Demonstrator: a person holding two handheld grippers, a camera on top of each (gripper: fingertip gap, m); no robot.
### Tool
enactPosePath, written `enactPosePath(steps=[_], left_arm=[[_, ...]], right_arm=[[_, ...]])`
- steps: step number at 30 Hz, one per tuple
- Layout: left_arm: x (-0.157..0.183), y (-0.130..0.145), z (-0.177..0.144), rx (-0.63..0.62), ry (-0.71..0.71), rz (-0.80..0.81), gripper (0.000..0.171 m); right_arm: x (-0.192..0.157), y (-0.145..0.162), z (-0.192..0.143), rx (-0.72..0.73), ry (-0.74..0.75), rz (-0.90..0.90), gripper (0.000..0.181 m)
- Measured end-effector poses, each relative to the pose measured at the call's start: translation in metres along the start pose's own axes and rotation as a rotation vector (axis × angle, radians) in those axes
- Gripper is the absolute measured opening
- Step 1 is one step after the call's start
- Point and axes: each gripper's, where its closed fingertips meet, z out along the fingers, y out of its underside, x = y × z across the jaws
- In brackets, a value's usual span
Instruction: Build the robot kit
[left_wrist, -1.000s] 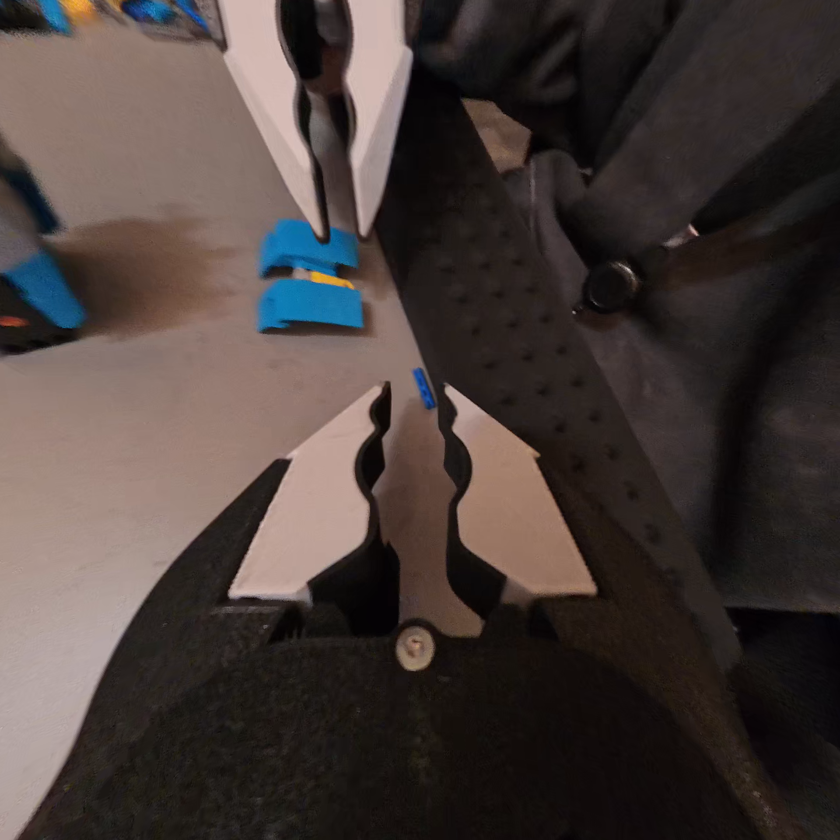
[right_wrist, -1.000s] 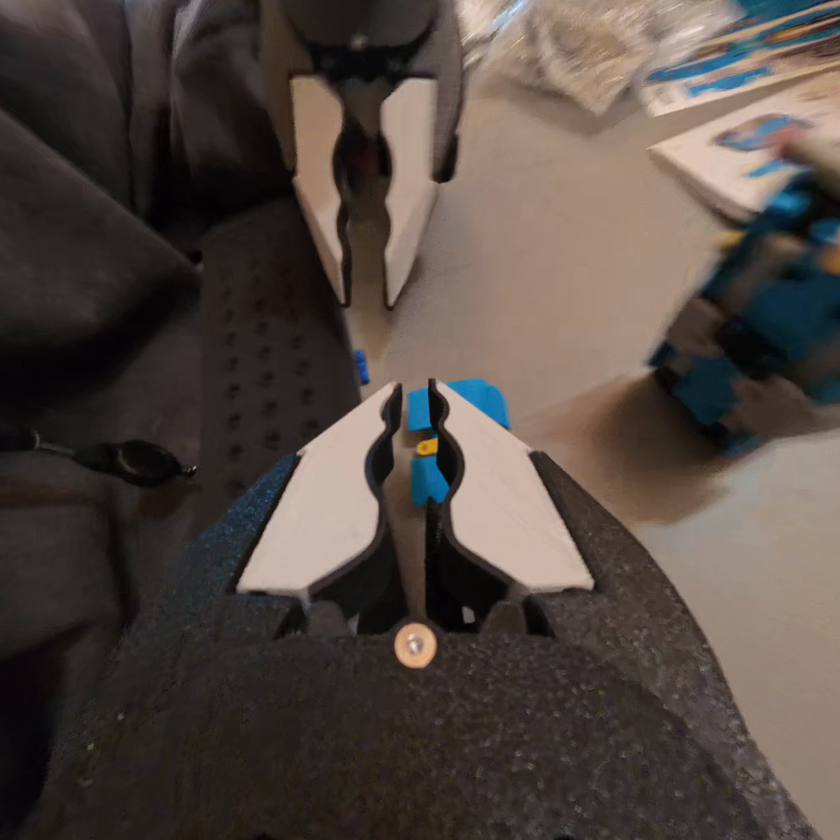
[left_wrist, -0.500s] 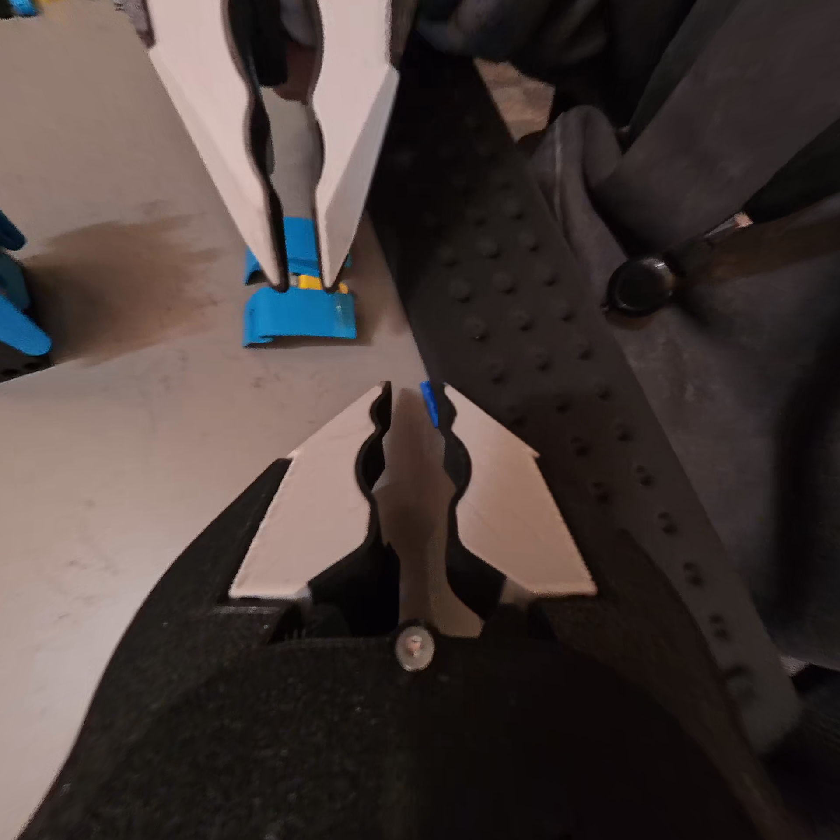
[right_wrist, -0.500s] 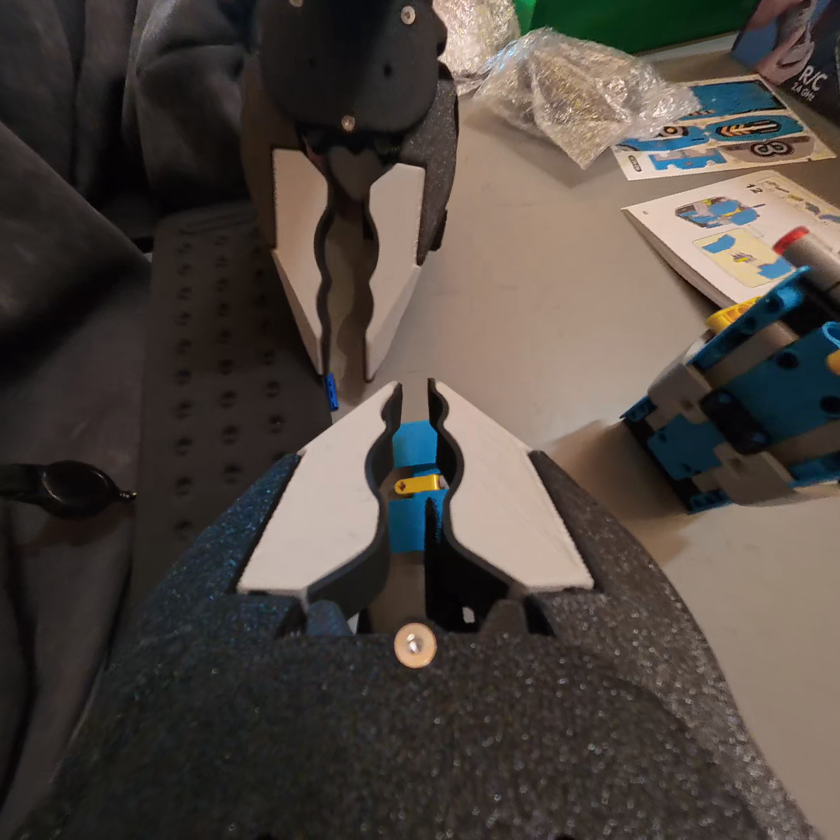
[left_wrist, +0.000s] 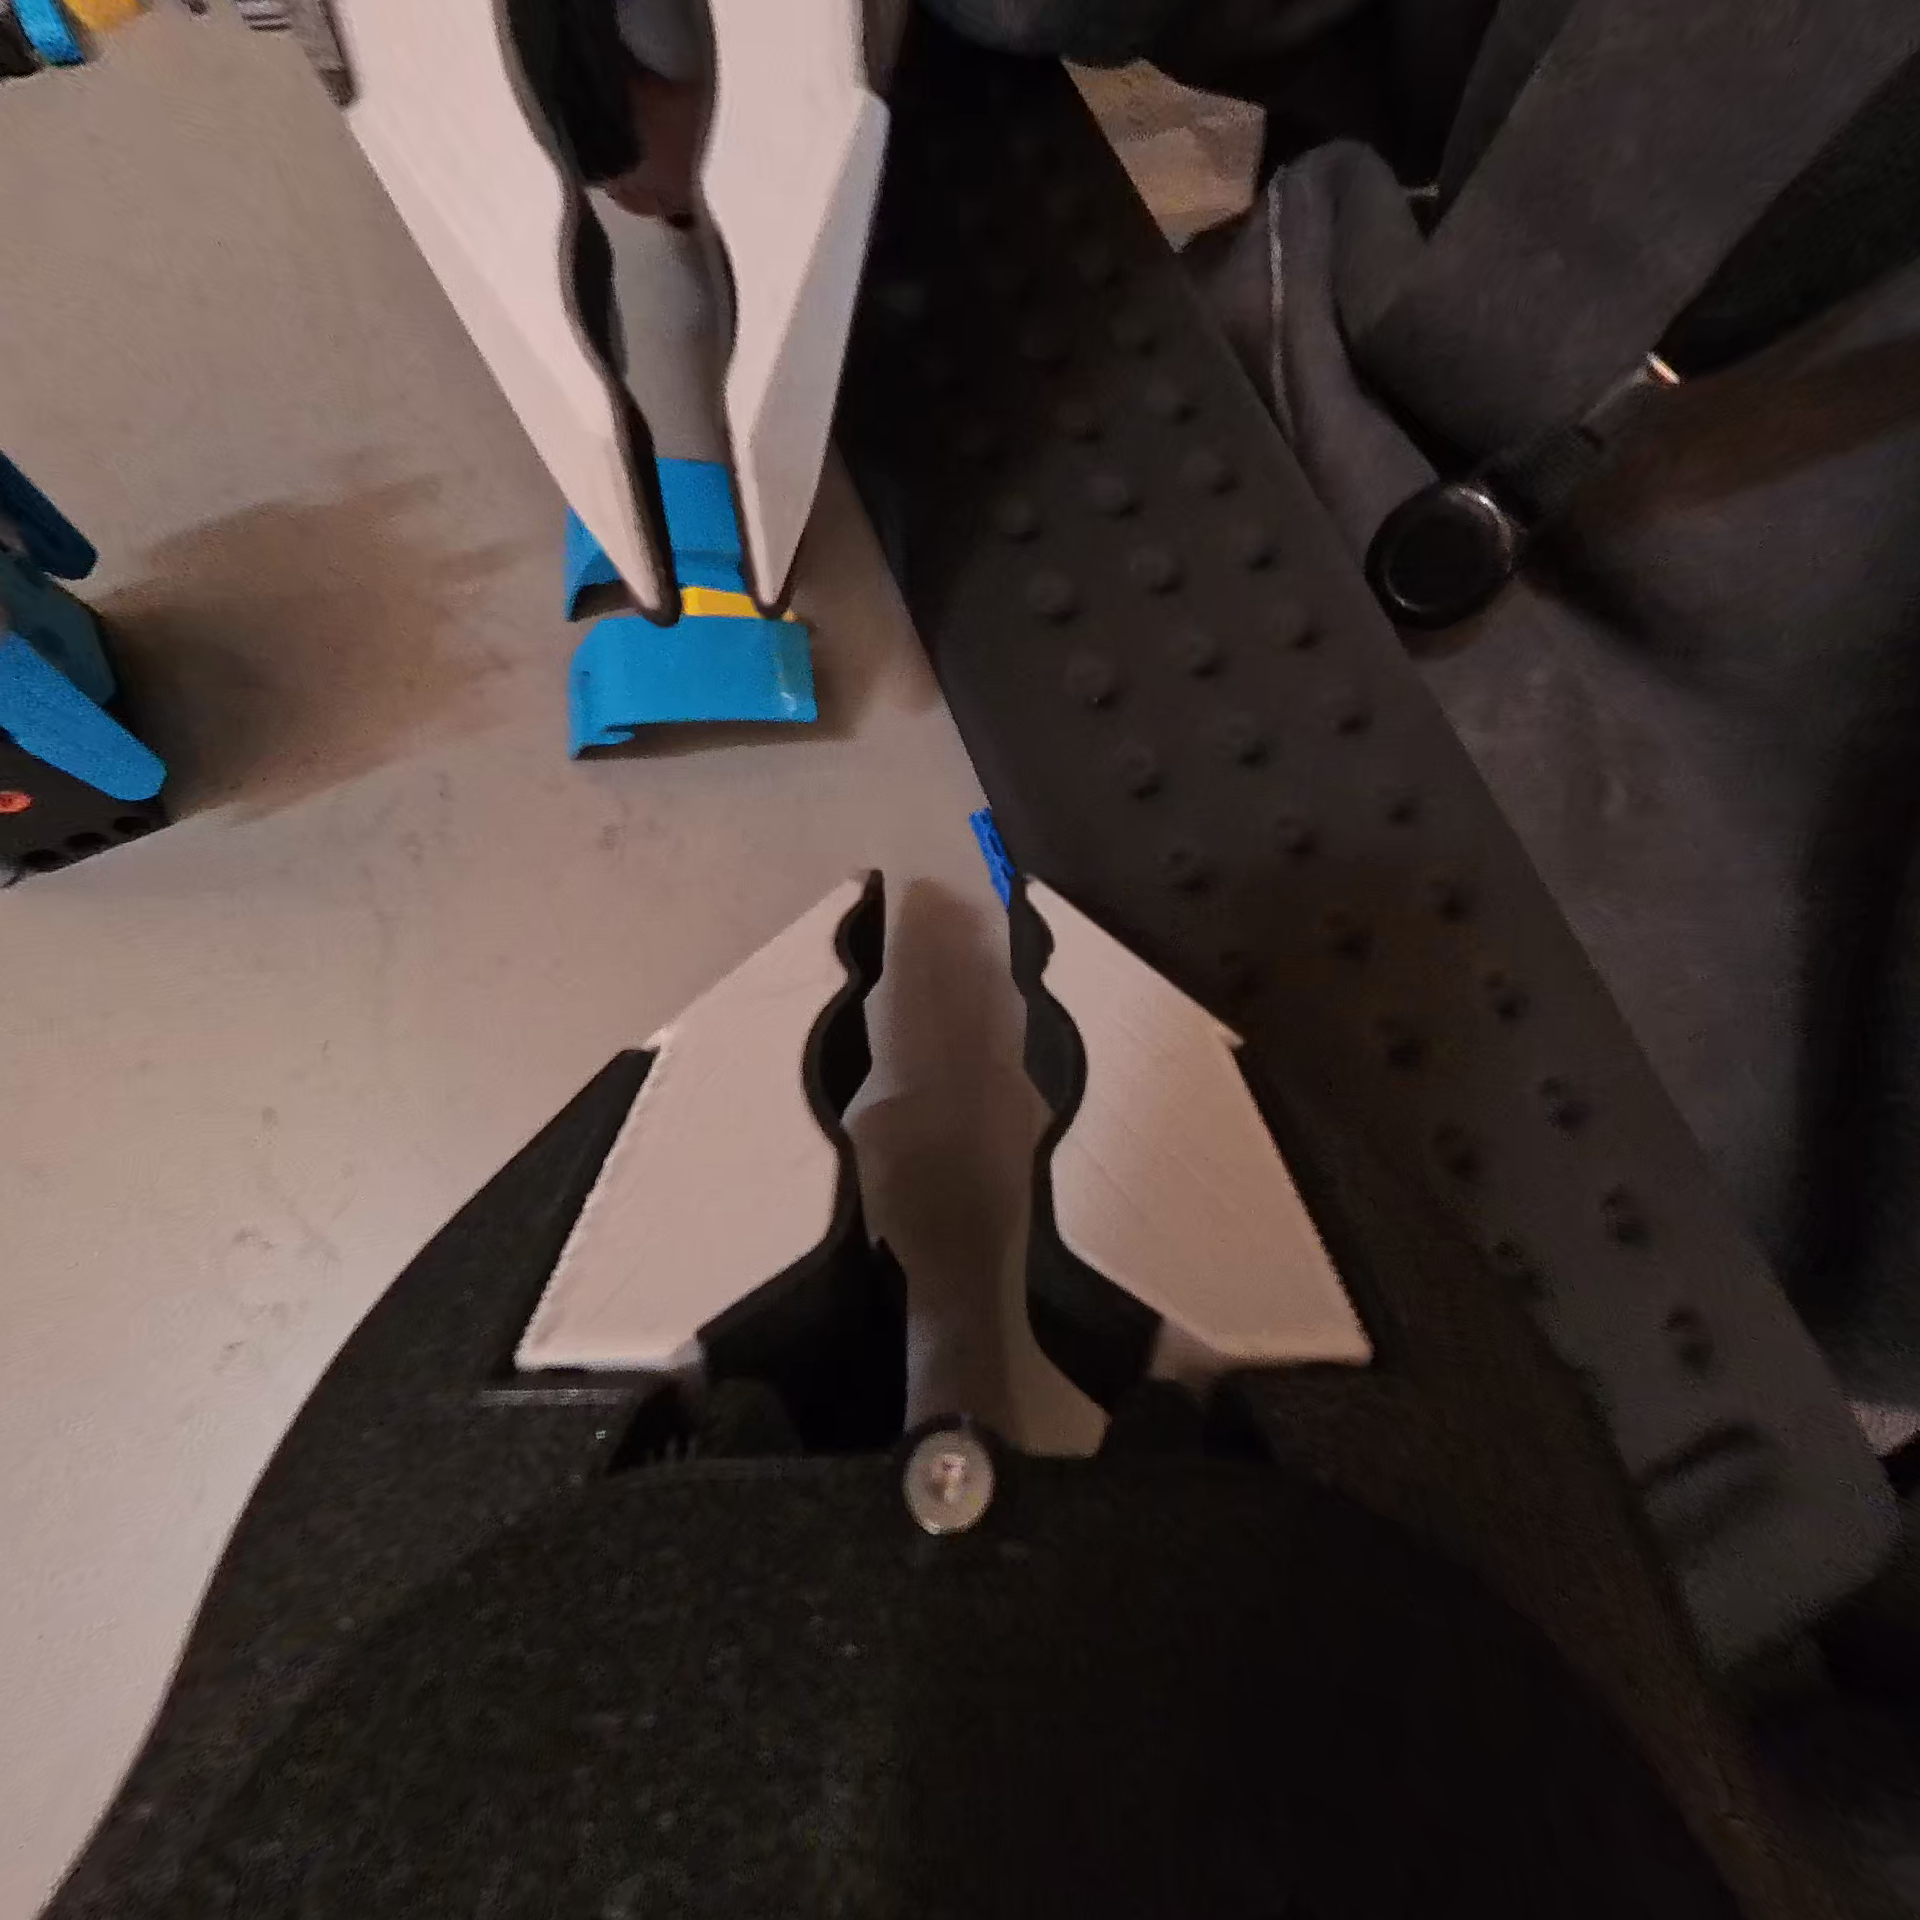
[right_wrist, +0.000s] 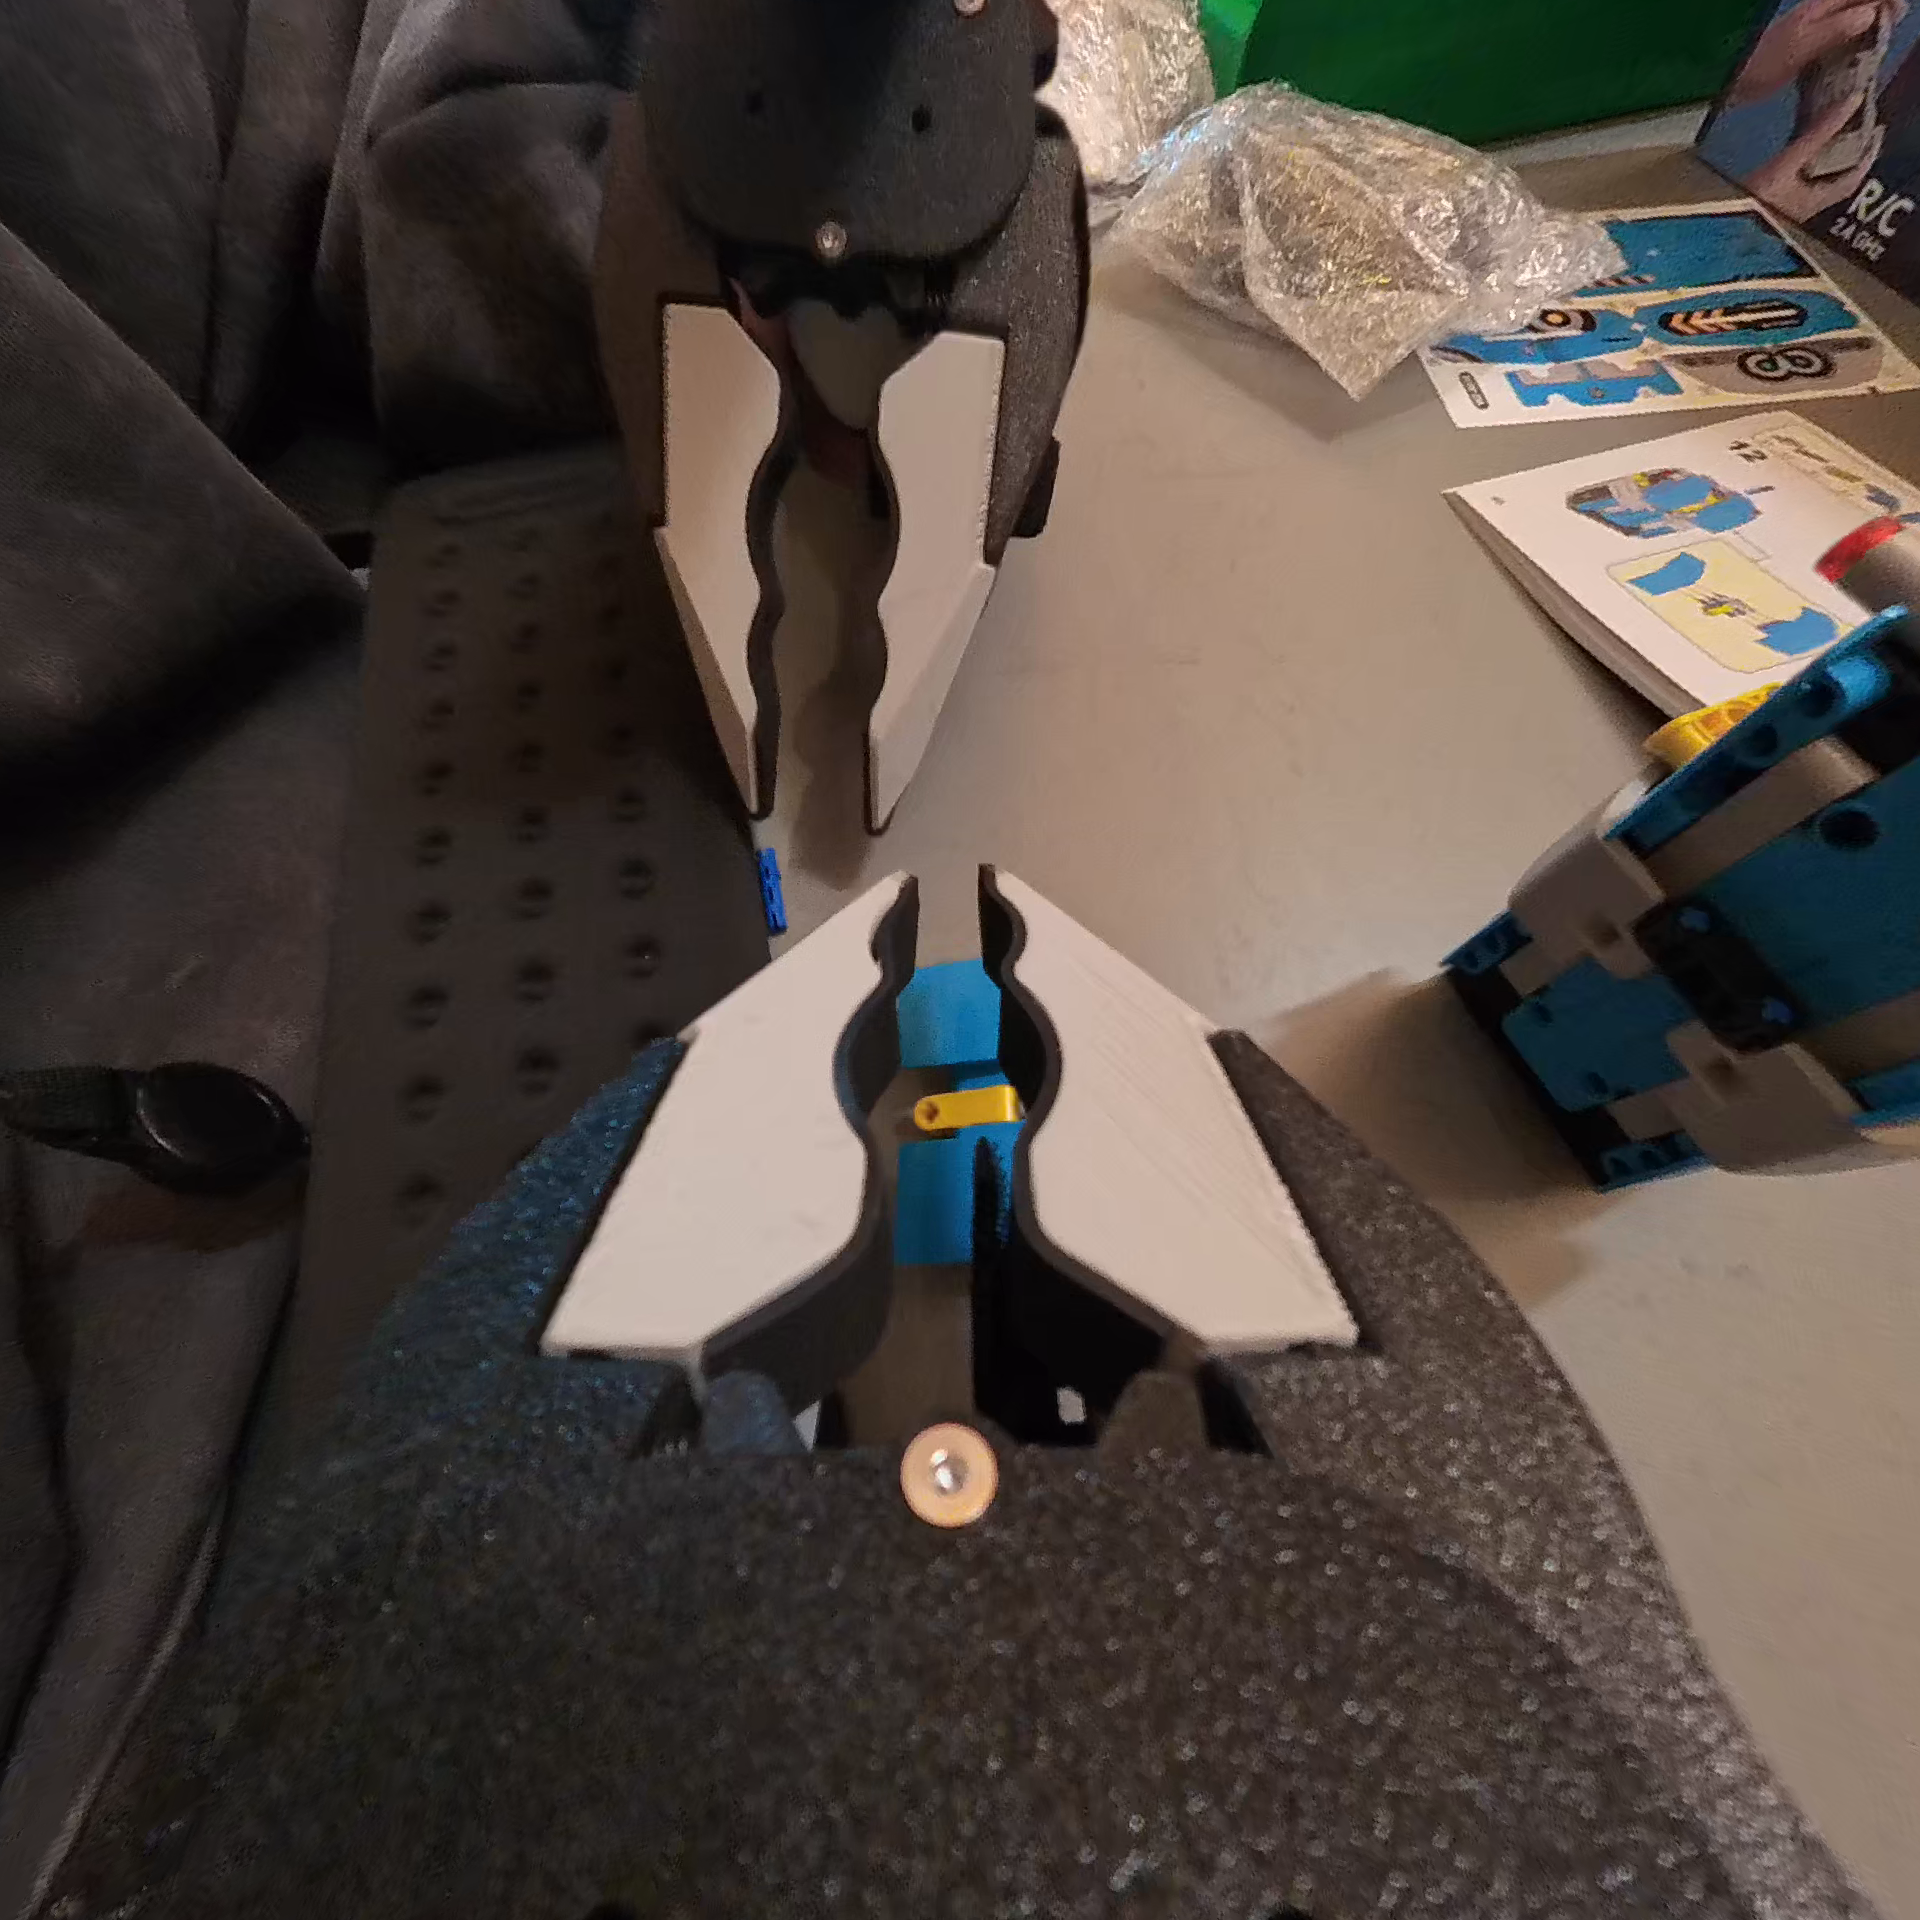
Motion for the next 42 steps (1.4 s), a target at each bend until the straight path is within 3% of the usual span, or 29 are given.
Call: enactPosePath(steps=[4,8,16,22,26,31,35,37,42], left_arm=[[0.012,0.002,0.004,-0.013,0.039,0.068,0.011],[0.008,0.001,0.010,-0.004,0.016,0.086,0.010],[-0.026,0.000,0.016,-0.046,-0.220,0.151,0.018],[-0.018,-0.017,0.004,0.064,-0.144,0.051,0.017],[-0.025,0.007,0.000,-0.065,-0.177,0.062,0.017],[-0.031,0.010,-0.026,-0.043,-0.158,-0.091,0.024],[-0.044,0.030,-0.022,-0.144,-0.233,-0.111,0.030],[-0.049,0.033,-0.019,-0.143,-0.238,-0.139,0.028],[-0.056,0.033,-0.019,-0.124,-0.246,-0.186,0.004]], right_arm=[[-0.015,0.008,0.007,-0.057,-0.071,-0.043,0.013],[-0.021,0.021,0.018,-0.139,-0.057,-0.138,0.013],[-0.025,0.027,0.022,-0.176,-0.067,-0.164,0.012],[-0.018,0.029,0.025,-0.193,-0.019,-0.178,0.014],[-0.016,0.027,0.031,-0.195,0.002,-0.185,0.015],[-0.011,0.023,0.027,-0.166,0.024,-0.166,0.016],[-0.010,0.024,0.027,-0.167,0.017,-0.149,0.016],[-0.010,0.024,0.027,-0.168,0.017,-0.150,0.016],[-0.006,0.024,0.027,-0.163,0.036,-0.143,0.016]])
